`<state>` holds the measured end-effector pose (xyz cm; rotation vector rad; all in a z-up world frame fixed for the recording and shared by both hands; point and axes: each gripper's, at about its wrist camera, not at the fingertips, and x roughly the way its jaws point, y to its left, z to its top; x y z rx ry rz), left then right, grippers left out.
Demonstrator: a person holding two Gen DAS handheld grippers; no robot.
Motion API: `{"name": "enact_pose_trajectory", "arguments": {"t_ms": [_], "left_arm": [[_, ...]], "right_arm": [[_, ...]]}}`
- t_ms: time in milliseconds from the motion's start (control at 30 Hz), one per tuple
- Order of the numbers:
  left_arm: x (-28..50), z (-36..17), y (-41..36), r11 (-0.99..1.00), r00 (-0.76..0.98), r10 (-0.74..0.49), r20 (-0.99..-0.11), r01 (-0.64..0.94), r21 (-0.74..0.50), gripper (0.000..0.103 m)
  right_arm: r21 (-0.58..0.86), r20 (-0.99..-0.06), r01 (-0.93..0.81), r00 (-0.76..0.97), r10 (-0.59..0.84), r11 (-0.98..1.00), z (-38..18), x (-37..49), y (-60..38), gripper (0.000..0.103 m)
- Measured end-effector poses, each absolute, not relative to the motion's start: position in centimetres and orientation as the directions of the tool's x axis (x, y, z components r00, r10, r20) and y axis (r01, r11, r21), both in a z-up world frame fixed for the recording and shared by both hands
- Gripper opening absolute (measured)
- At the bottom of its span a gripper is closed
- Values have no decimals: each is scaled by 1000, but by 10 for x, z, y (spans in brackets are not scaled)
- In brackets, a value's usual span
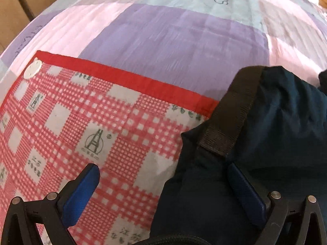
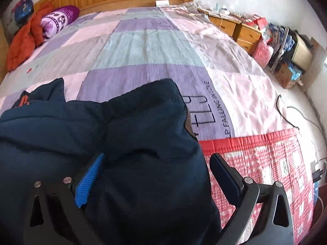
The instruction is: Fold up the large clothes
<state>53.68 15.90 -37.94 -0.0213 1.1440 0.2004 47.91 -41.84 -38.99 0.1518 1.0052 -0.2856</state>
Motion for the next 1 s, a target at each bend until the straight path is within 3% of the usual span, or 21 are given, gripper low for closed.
{"name": "enact_pose_trajectory", "arguments": {"t_ms": [133,333,500,667,833,1000], "left_arm": [[515,-366,161,989,438,129,-890,-115,87,103],[450,-330,173,991,561,131,-817,-48,126,103],[386,-362,146,980,537,125,-834,66,189,103],[350,-375,185,995,491,103,-865,-47,92,103],[311,-368,195,980,450,192,-872,-35,198,102],[264,-333,169,985,436,160,-885,-16,170,102]], "right_arm": [[63,-837,321,533,-125,945,-381,438,-427,102],[-45,-792,318,566,-228,947,-359,368,-423,102],[-61,-785,285,578,-223,957,-364,314,-397,102],[31,-821,334,546,-167,942,-386,250,-407,101],[-77,-854,324,467,-230,943,-382,204,-398,100],[-50,-875,293,448,-183,955,-354,167,-363,99]]}}
